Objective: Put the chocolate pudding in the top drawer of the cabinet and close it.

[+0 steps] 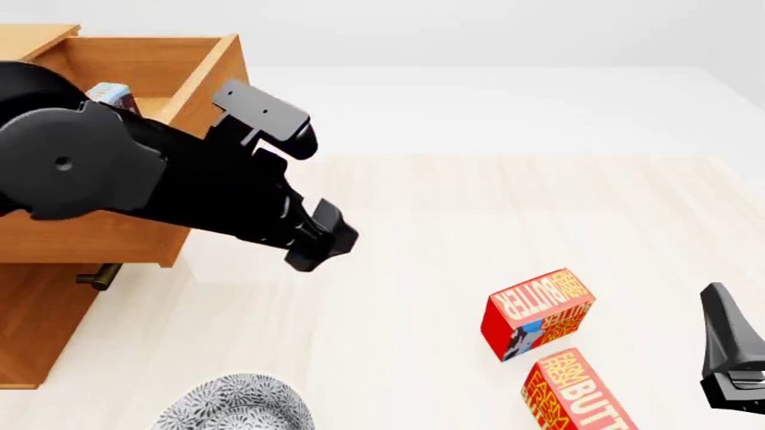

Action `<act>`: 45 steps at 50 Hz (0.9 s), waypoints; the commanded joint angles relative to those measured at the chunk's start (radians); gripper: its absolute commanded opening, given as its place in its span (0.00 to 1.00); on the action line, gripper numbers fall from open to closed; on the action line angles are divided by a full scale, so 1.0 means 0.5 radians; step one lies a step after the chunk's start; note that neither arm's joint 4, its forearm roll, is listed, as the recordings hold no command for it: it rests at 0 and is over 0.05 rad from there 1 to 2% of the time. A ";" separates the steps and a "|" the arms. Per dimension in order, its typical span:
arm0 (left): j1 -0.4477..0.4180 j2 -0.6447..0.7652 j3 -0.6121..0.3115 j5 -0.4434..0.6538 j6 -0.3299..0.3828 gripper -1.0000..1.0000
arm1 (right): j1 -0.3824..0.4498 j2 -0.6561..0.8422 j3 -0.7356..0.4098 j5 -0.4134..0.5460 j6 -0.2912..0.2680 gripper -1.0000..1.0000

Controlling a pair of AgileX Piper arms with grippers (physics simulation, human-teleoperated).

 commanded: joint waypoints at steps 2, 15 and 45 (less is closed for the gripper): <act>-0.008 -0.007 0.141 -0.089 -0.142 1.00 | 0.017 0.000 0.002 0.020 0.026 1.00; 0.240 -0.161 0.291 -0.067 -0.261 1.00 | 0.017 0.000 0.002 0.020 0.026 1.00; 0.500 -0.213 0.424 -0.213 -0.268 1.00 | 0.017 0.000 0.002 0.020 0.026 1.00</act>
